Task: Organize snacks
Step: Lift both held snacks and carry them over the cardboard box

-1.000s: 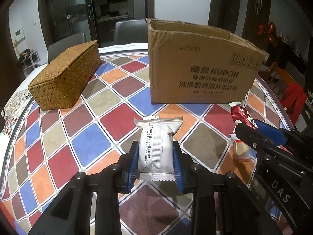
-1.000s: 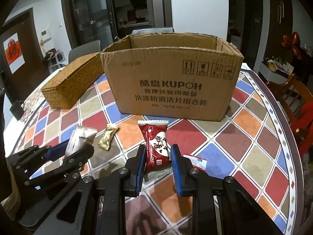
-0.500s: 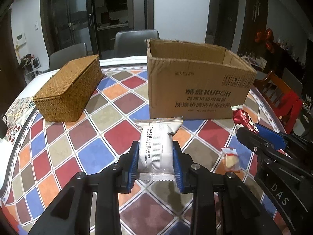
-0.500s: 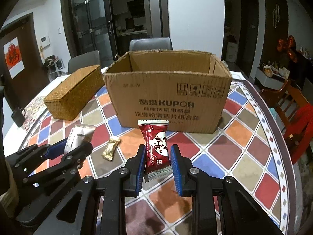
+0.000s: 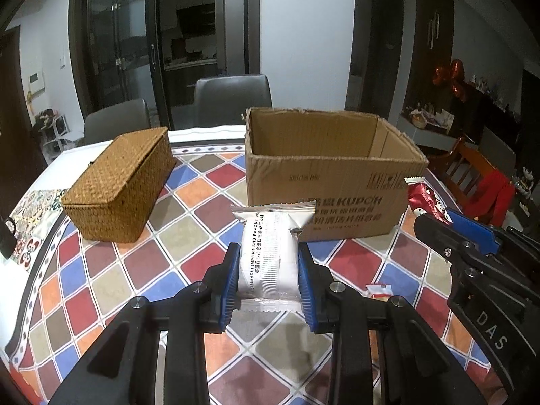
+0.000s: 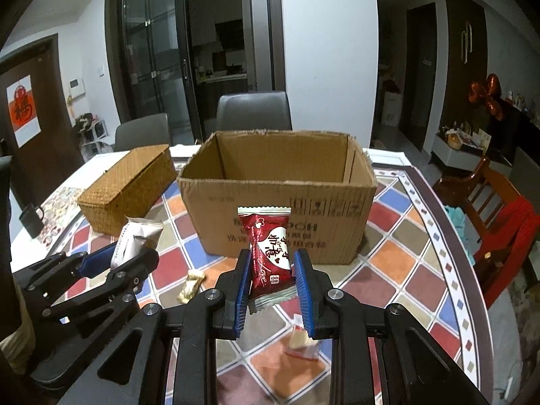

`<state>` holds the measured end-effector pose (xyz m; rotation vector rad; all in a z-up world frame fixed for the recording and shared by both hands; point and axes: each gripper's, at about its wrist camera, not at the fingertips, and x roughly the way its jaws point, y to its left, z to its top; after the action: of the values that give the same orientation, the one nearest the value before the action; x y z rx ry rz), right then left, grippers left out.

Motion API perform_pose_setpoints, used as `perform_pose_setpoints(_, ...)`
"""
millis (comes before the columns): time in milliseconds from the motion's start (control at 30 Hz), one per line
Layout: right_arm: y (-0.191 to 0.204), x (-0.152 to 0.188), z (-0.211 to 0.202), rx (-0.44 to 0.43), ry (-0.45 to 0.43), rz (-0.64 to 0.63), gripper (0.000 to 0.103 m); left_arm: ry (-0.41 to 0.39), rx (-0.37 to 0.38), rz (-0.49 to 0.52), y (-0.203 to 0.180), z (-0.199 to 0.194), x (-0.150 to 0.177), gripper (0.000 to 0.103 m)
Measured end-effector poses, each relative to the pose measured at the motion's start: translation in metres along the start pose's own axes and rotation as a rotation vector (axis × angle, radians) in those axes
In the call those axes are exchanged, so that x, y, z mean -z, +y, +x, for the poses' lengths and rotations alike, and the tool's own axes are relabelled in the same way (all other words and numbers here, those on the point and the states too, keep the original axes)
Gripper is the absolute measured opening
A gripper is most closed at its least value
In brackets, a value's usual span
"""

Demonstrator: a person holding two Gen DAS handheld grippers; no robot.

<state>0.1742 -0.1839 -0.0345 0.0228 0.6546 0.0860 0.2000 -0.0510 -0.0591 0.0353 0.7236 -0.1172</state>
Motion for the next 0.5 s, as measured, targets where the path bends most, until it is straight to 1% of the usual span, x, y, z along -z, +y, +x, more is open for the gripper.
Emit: perform_pose_setpoints(500, -0.007, -0.025, -0.014, 0.018, -0.067, 0.009, 0.027, -0.058, 0.01, 0.009, -0.005, -0.008, -0.03, 0.033)
